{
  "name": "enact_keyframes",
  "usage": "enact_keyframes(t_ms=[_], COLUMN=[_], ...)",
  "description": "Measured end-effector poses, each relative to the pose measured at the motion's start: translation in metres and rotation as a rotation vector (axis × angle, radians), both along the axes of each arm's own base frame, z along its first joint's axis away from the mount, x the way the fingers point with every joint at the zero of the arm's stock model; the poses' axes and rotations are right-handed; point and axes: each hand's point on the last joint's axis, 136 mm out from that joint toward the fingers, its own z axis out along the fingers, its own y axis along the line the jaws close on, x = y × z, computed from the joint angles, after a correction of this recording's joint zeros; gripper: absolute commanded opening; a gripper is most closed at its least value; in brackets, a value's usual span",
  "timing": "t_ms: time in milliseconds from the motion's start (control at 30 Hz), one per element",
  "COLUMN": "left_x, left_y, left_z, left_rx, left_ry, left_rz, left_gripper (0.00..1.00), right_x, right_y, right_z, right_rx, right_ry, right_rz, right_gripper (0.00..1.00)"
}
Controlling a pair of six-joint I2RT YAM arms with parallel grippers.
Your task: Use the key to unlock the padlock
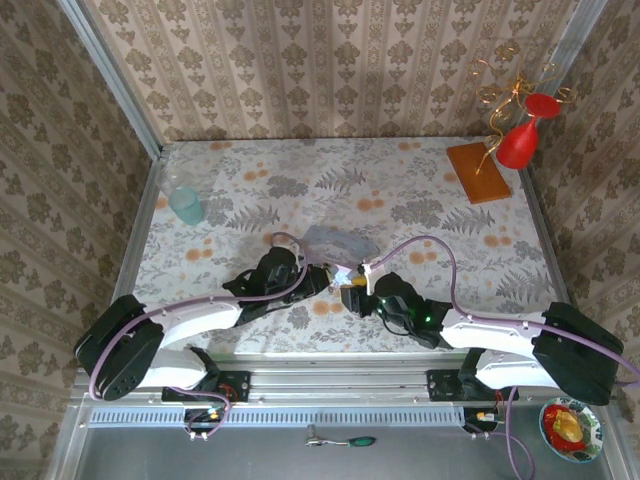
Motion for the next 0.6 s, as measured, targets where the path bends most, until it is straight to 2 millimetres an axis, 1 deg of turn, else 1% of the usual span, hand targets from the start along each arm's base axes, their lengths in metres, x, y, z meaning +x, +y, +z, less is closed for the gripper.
enact_keyframes(t_ms=[67, 200, 333, 400, 467, 600], left_x=[-0.001, -0.004, -0.003, -0.002, 0.000, 0.006], left_y=[0.004, 0.009, 0.011, 0.010, 0.011, 0.010], left_z=[-0.006, -0.014, -0.019, -0.023, -0.029, -0.041], left_rx=[0.039, 0.108, 0.186, 0.227, 0.262, 0.310], left_ry=[-0.009, -0.033, -0.077, -0.090, -0.097, -0.098], left_rz=[-0.011, -0.035, -0.050, -0.057, -0.052, -0.040], left_gripper=[0.00, 0.00, 0.00, 0.00, 0.00, 0.03], right_x=[0.000, 0.001, 0.011, 0.013, 0.015, 0.021], right_y=[0.001, 0.002, 0.001, 0.001, 0.002, 0.001], right_z=[-0.003, -0.010, -0.013, -0.015, -0.019, -0.028], right_rx=[0.022, 0.045, 0.068, 0.071, 0.067, 0.041], right_ry=[0.032, 0.091, 0.135, 0.149, 0.166, 0.203], right_rz=[-0.003, -0.009, -0.044, -0.052, -0.062, -0.088], right_gripper=[0.36, 0.26, 0.26, 0.26, 0.24, 0.24])
